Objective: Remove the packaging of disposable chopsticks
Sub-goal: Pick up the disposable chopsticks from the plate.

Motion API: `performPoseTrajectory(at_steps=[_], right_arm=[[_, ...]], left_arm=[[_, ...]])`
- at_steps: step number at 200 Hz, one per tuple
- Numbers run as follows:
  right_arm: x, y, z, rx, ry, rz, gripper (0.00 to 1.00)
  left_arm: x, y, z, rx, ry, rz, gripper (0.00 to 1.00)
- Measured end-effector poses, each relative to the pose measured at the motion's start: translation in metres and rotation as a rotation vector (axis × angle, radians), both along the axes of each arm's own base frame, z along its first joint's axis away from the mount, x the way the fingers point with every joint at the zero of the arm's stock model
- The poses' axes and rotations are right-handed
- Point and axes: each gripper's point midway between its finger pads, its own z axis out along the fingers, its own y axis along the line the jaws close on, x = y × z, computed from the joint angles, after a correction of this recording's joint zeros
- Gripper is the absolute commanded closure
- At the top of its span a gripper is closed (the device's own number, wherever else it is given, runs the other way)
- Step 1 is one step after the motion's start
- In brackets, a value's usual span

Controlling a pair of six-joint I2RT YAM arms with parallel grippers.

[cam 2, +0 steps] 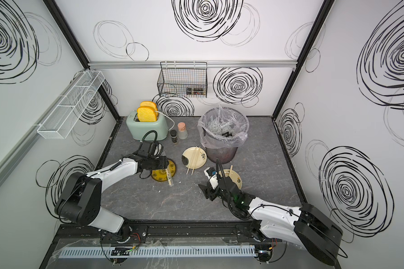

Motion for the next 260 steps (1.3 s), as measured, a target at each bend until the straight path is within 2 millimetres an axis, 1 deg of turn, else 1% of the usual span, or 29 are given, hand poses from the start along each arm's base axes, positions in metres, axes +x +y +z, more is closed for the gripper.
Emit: performPoseTrajectory(at_steps=[21, 43, 63, 103, 112, 145, 174, 199, 229, 260], right_arm=[[-0.002, 0.002, 0.000, -0.007, -0.006, 0.012, 0.28], [0.001, 0.002, -0.004, -0.041, -0.012, -0.002, 0.28], [0.001, 0.006, -0.005, -0.066, -0.014, -0.004, 0.28], [-0.007, 0.013, -0.005, -0.078, -0.031, 0.031, 0.28], [-0.007, 0.013, -0.005, -0.085, -0.035, 0.030, 0.28], [-0.006, 0.014, -0.012, -0.136, -0.040, 0.015, 0.28], [-0.009, 0.017, -0.011, -0.140, -0.049, 0.029, 0.27], [-0.009, 0.017, -0.009, -0.139, -0.058, 0.030, 0.27], [-0.006, 0.014, -0.009, -0.148, -0.068, 0.008, 0.27], [-0.007, 0.013, 0.001, -0.115, -0.089, 0.001, 0.25]], left_arm=[[0.000, -0.004, -0.006, 0.006, 0.020, -0.012, 0.42], [-0.001, -0.006, -0.009, 0.012, 0.031, -0.019, 0.45], [0.000, -0.008, -0.013, 0.016, 0.042, -0.026, 0.48], [-0.006, -0.011, -0.030, 0.033, 0.092, -0.041, 0.53], [-0.006, -0.011, -0.031, 0.034, 0.095, -0.041, 0.54], [-0.005, -0.012, -0.029, 0.034, 0.091, -0.045, 0.64], [-0.004, -0.013, -0.028, 0.031, 0.086, -0.047, 0.67], [-0.004, -0.013, -0.028, 0.028, 0.088, -0.049, 0.72], [-0.005, -0.015, -0.028, 0.019, 0.090, -0.056, 0.81], [-0.005, -0.016, -0.027, 0.009, 0.094, -0.058, 0.87]])
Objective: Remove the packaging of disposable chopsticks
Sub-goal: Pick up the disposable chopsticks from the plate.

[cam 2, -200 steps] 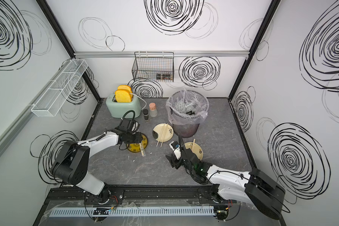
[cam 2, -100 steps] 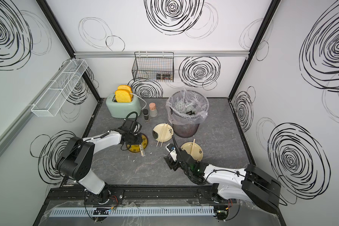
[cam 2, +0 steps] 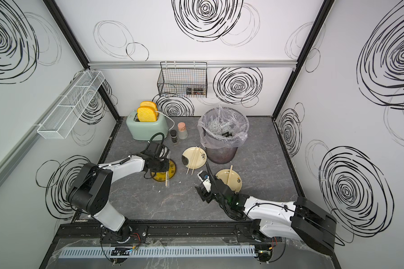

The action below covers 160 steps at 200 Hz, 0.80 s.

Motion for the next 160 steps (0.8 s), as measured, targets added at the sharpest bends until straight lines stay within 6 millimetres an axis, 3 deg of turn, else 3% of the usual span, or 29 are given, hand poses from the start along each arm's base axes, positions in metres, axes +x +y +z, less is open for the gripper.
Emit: performPoseTrajectory(at_steps=[51, 77, 97, 117, 143, 160], right_arm=[[0.001, -0.005, 0.012, 0.035, -0.025, -0.020, 0.30], [-0.001, -0.003, 0.021, 0.072, -0.026, -0.005, 0.28], [-0.004, -0.002, 0.028, 0.112, -0.007, 0.014, 0.27], [-0.002, -0.001, 0.044, 0.165, 0.010, 0.030, 0.25], [0.016, -0.002, 0.093, 0.302, 0.013, 0.035, 0.23], [0.030, -0.006, 0.132, 0.409, 0.017, 0.052, 0.22]], left_arm=[[0.001, -0.002, 0.004, -0.035, -0.002, 0.000, 1.00], [0.001, -0.007, 0.030, -0.096, -0.081, -0.008, 1.00], [-0.001, -0.017, 0.073, -0.191, -0.222, -0.017, 1.00], [-0.004, -0.036, 0.138, -0.325, -0.428, -0.059, 1.00], [-0.003, -0.075, 0.227, -0.523, -0.644, -0.154, 1.00], [-0.008, -0.097, 0.272, -0.650, -0.731, -0.208, 1.00]])
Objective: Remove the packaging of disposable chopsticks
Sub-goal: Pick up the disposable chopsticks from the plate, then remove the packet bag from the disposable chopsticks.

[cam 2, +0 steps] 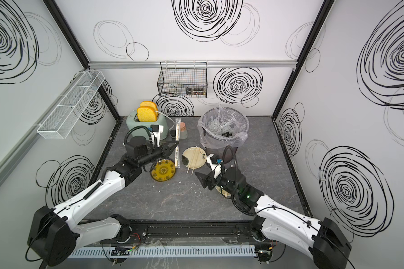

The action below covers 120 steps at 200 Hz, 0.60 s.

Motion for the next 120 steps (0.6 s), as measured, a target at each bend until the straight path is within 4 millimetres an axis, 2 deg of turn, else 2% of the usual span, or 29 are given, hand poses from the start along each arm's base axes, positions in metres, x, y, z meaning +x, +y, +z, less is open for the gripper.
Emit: performPoseTrajectory(at_steps=[24, 44, 68, 120], right_arm=[[0.006, -0.002, 0.044, 0.125, 0.000, 0.080, 0.23], [-0.004, 0.007, 0.063, 0.194, 0.020, 0.196, 0.25], [-0.017, 0.019, 0.065, 0.230, 0.070, 0.315, 0.26], [-0.026, 0.035, 0.058, 0.253, 0.183, 0.443, 0.35]], left_arm=[[-0.019, -0.024, 0.040, -0.127, -0.096, -0.094, 1.00], [-0.042, -0.042, 0.059, -0.205, -0.136, -0.176, 1.00], [-0.063, -0.053, 0.068, -0.253, -0.149, -0.243, 1.00], [-0.083, -0.058, 0.065, -0.276, -0.148, -0.289, 1.00]])
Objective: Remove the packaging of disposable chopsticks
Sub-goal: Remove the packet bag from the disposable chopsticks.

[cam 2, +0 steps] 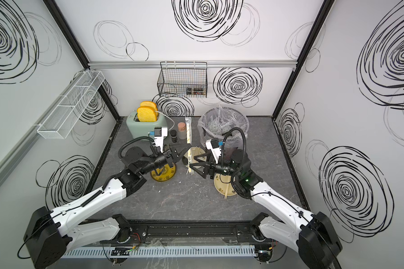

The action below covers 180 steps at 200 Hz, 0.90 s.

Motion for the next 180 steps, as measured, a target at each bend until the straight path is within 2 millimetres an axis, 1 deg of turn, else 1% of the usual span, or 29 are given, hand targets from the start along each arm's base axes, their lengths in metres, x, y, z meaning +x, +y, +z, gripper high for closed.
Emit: performPoseTrajectory(at_steps=[14, 36, 44, 63, 87, 92, 94, 100, 118, 127, 151, 169, 180], right_arm=[[-0.001, 0.001, 0.001, 0.006, 0.007, 0.015, 0.39], [-0.003, 0.002, 0.004, 0.017, 0.010, 0.031, 0.51], [-0.004, 0.003, 0.005, 0.020, 0.009, 0.040, 0.56], [-0.007, 0.005, 0.006, 0.024, 0.005, 0.061, 0.74], [-0.010, 0.007, 0.006, 0.024, 0.009, 0.082, 0.91], [-0.010, 0.007, 0.006, 0.025, 0.007, 0.085, 0.95], [-0.010, 0.007, 0.006, 0.024, 0.013, 0.084, 0.96], [-0.010, 0.007, 0.005, 0.023, 0.023, 0.081, 1.00], [-0.007, 0.006, 0.005, 0.022, 0.012, 0.066, 1.00], [-0.006, 0.006, 0.005, 0.020, 0.008, 0.057, 1.00], [-0.006, 0.006, 0.004, 0.017, -0.007, 0.051, 1.00], [-0.008, 0.008, 0.003, 0.011, -0.022, 0.058, 1.00], [-0.011, 0.009, 0.003, 0.007, -0.029, 0.066, 1.00]], left_arm=[[-0.004, -0.003, -0.002, 0.001, 0.001, -0.013, 1.00], [-0.009, -0.007, -0.007, 0.007, 0.007, -0.030, 1.00], [-0.011, -0.009, -0.008, 0.009, 0.008, -0.037, 1.00], [-0.012, -0.010, -0.013, 0.016, 0.007, -0.033, 1.00], [-0.009, -0.009, -0.018, 0.023, 0.015, -0.016, 1.00], [-0.009, -0.009, -0.019, 0.024, 0.015, -0.013, 0.98], [-0.009, -0.009, -0.019, 0.025, 0.013, -0.012, 0.93], [-0.009, -0.009, -0.019, 0.026, 0.005, -0.010, 0.86], [-0.008, -0.009, -0.018, 0.024, 0.003, -0.007, 0.64], [-0.009, -0.009, -0.018, 0.024, 0.001, -0.009, 0.55], [-0.005, -0.007, -0.020, 0.036, -0.002, -0.006, 0.44], [0.006, -0.002, -0.023, 0.050, 0.005, 0.012, 0.40], [0.014, 0.000, -0.019, 0.051, 0.005, 0.022, 0.40]])
